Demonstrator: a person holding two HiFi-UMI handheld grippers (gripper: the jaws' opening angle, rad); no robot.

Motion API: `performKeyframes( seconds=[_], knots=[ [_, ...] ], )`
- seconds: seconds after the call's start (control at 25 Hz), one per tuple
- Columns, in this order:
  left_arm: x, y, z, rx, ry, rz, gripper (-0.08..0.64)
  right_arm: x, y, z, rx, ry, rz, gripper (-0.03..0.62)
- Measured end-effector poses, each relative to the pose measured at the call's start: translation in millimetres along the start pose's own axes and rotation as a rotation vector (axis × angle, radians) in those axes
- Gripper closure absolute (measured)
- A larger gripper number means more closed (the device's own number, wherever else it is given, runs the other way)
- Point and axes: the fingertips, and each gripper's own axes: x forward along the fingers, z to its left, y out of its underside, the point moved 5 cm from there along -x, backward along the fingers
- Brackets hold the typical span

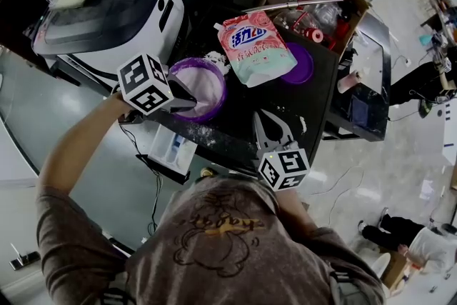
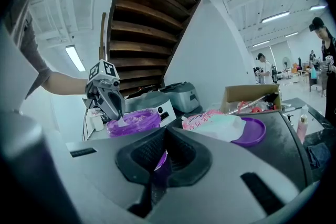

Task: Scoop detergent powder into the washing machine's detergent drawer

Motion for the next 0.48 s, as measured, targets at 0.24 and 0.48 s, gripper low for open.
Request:
performKeyframes(
  seconds=[0.24, 0.48],
  knots=[
    [-11.6, 2.8, 2.4, -0.096, 0.033, -0.082, 0.537, 3.3, -2.0, 4.9, -0.008, -0.014, -0.004, 0.591],
    [-23.1, 6.9, 8.6, -0.222, 0.054, -0.207, 0.537, 5.0, -4.1, 8.4, -0.018, -0.028, -0.003, 0.591]
  ],
)
